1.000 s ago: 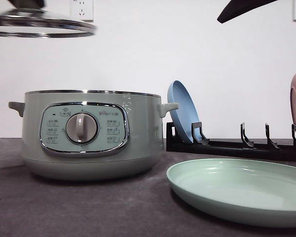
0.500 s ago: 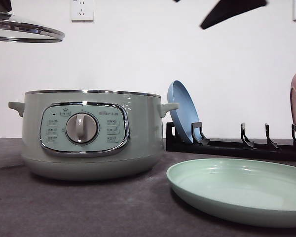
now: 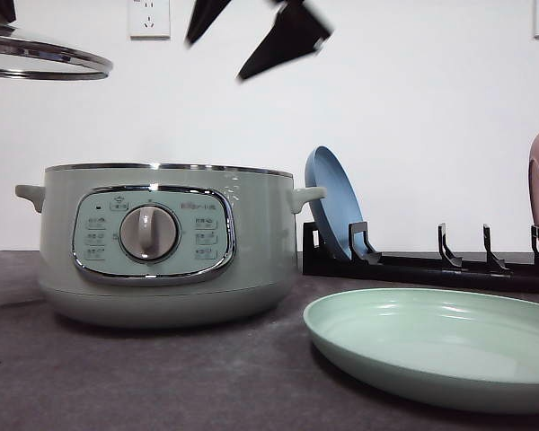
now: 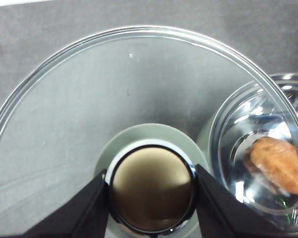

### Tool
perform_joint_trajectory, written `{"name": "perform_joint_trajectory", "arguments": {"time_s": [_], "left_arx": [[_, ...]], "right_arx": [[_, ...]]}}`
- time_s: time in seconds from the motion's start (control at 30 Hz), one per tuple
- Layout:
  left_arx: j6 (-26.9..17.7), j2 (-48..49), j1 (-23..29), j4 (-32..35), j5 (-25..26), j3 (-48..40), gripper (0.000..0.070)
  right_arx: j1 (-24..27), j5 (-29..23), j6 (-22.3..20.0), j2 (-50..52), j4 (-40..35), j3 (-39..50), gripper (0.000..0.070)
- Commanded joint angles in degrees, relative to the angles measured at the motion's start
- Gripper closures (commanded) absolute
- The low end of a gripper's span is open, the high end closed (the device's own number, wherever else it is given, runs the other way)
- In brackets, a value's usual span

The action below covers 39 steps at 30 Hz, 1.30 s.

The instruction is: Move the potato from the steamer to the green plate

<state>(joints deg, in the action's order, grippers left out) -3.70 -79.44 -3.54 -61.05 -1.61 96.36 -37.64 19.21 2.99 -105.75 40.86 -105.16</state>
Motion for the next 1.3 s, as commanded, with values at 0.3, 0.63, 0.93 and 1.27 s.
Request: {"name": "perform_joint_trajectory", "arguments": {"time_s": [0.3,0.63,0.93,1.27], "left_arx": [[0.23,0.57,0.28,2.11,-0.15,1.73,0.0698],[0.31,0.57,0.26,2.08,-0.15,1.73,0.0698],[0.31,0.57,0.25,1.94,-0.15,1.73,0.0698],[0.31,0.57,0.25,1.92,-0.13,1.73,0.0698]], "right_arx": [[-3.39,-5.33,-2.66,-14.79,-1.53,-7.67,0.0208],[-4.36,-8.98,-3.48,-20.01,-1.79,-7.67,0.0208],[-4.59,-9.25,-3.46,-22.18,-1.62,-7.67,0.0208],[-4.59,-9.15,-3.41,-22.83,-1.11,-7.67,0.0442]]}}
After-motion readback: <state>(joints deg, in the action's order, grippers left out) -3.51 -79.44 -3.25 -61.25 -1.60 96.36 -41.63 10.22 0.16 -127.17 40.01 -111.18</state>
